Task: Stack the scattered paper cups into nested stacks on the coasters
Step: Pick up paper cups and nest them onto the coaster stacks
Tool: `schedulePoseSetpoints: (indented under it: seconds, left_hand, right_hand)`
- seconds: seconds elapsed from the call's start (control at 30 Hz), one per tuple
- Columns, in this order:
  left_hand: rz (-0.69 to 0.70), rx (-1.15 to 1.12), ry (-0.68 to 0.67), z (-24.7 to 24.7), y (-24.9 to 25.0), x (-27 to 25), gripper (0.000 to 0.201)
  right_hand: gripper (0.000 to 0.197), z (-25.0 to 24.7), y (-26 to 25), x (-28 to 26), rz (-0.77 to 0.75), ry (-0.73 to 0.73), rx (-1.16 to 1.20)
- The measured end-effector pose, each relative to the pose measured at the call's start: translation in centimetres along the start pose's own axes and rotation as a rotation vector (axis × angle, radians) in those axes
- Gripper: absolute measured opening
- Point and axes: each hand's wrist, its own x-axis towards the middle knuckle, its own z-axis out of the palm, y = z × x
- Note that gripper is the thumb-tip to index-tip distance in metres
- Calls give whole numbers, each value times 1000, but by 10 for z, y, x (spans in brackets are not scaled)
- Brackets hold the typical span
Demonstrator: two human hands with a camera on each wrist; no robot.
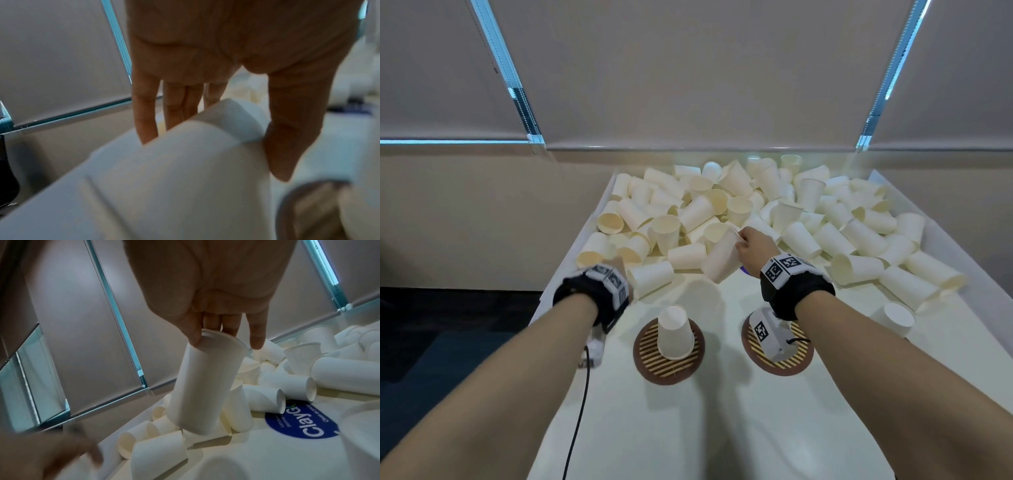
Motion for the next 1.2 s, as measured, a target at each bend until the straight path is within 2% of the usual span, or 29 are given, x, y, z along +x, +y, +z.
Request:
schedulePoseSetpoints:
  seconds: [0.07,0.13,0.17,0.27,0.33,0.37,0.47,0.5,0.53,0.6,0.7,0.83,0.9,1.03,1.2]
  left_hand:
    - [35,-180,114,-30,12,4,67]
    - [74,-486,215,-63,30,0,64]
    - [94,-672,224,-73,39,-3,61]
    - [129,-1110,106,-74,60,-14,60]
    - [136,-1268,-1,-66,72,-19,61]
    - [142,-1300,-58,-61,78,-23,60]
    - [172,-1207,-140,-41,88,-26,57]
    - [163,-1168,-150,-37,87,-26,60]
    - [144,-1128,-155,-35,83,-23,65]
    - [119,-1023,-127,-34,71,-20,67]
    - [153,-779,-43,-35,55,-21,68]
    - [300,-429,-21,-26,50,-30,62]
    - [375,-284,-55,-16,51,-31,62]
    - [546,90,-146,22,57,-29,60]
    - [601,278,-246,57,49,-16,61]
  right_hand:
    - [29,-3,2,3,30,50,51]
    - [28,-6,3,4,52,78,101]
    - [28,-6,4,5,61,87,126]
    - [24,-10,5,8,123,144,218]
    - [25,-11,2,9,166,126,331]
    - [23,-11,-3,7,198,64,381]
    - [32,-6,-16,0,323,-108,626]
    - [32,-3,-21,-5,274,-161,695]
    - [31,2,-23,-8,230,-196,629]
    - [30,16,-21,-8,277,-300,589]
    - [24,32,-25,-15,247,-462,296]
    - [33,37,-21,-19,143,-498,97]
    - [35,37,-20,-20,160,-541,44]
    - [35,34,-15,-17,183,-523,20]
    - [34,33,-9,-16,203,-511,17]
